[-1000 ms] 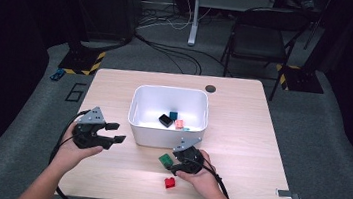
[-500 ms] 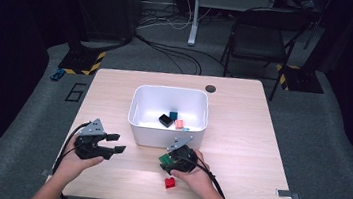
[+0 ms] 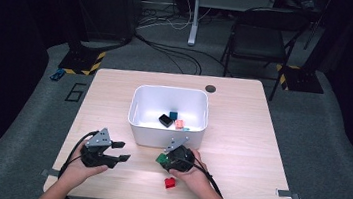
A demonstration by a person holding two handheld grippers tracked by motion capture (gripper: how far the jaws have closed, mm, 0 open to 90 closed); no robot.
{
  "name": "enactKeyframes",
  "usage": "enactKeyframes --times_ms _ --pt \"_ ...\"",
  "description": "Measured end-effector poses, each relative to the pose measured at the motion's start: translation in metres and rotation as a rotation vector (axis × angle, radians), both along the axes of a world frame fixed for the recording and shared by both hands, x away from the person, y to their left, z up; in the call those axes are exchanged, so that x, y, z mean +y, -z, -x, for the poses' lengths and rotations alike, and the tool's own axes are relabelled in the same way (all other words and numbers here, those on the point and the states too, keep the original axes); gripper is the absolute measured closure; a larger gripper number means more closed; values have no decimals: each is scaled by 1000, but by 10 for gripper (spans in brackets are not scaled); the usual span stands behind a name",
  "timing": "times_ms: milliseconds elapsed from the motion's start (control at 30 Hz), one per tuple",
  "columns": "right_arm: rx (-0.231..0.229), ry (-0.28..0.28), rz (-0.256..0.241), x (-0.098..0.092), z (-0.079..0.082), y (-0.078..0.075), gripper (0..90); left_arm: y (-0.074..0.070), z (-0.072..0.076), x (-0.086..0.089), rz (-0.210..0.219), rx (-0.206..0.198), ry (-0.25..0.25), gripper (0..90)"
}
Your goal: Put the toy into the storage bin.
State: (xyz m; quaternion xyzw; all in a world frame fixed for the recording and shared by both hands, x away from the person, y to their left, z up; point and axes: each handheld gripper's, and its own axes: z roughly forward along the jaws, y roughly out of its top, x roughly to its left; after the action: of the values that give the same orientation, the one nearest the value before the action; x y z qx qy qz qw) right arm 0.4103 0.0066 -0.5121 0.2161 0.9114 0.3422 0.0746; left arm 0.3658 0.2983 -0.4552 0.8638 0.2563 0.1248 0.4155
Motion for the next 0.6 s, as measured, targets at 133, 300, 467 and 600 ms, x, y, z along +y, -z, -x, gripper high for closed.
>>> enactKeyframes --times_ms 133,300,467,600 --pt "5 -6 4 -1 1 -1 583 5 -1 -1 0 7 6 459" --pt "26 -16 -1 -2 4 -5 584 11 -3 2 0 28 -10 459" --pt "23 -27 -10 -5 6 -15 584 15 -5 2 3 35 -20 459" --pt "25 -44 -15 -8 9 -27 584 17 -6 2 -1 38 -24 458"
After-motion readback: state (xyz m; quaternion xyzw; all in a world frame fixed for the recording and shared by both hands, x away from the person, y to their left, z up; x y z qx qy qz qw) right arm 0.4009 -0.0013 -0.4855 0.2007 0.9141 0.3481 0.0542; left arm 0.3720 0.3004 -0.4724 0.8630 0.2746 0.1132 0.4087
